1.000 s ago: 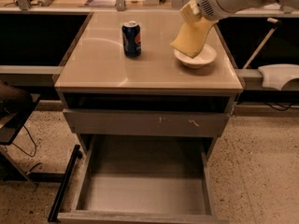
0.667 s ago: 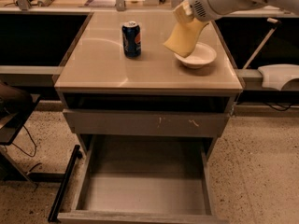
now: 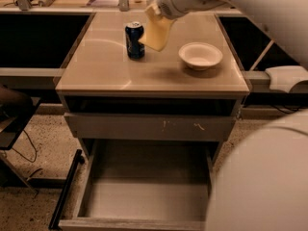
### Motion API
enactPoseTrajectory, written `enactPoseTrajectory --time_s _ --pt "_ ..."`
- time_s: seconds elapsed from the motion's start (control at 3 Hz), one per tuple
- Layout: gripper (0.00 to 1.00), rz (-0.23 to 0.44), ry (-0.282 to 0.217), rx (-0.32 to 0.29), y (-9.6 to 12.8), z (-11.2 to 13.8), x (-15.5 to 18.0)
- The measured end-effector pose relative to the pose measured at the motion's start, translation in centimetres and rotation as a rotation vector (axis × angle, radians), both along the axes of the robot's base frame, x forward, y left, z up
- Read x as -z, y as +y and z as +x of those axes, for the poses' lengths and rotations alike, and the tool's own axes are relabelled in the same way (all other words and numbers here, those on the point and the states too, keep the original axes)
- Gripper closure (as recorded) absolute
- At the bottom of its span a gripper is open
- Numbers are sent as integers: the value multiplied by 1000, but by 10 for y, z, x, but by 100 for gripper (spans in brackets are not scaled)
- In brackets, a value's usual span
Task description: Pick sponge from middle drawer and place on counter
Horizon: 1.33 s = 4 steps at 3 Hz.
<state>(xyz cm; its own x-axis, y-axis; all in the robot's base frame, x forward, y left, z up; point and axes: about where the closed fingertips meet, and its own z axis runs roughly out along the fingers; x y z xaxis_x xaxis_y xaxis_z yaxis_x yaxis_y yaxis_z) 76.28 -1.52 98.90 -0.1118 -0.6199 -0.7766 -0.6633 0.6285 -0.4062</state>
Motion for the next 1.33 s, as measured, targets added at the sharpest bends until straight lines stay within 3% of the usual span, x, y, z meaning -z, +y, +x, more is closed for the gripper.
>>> enactPoseTrajectory --time_s 0.33,1.0,1.33 --pt "100 21 57 -57 14 12 27" --pt "100 24 163 21 -44 10 81" --pt "81 24 163 21 -45 9 81"
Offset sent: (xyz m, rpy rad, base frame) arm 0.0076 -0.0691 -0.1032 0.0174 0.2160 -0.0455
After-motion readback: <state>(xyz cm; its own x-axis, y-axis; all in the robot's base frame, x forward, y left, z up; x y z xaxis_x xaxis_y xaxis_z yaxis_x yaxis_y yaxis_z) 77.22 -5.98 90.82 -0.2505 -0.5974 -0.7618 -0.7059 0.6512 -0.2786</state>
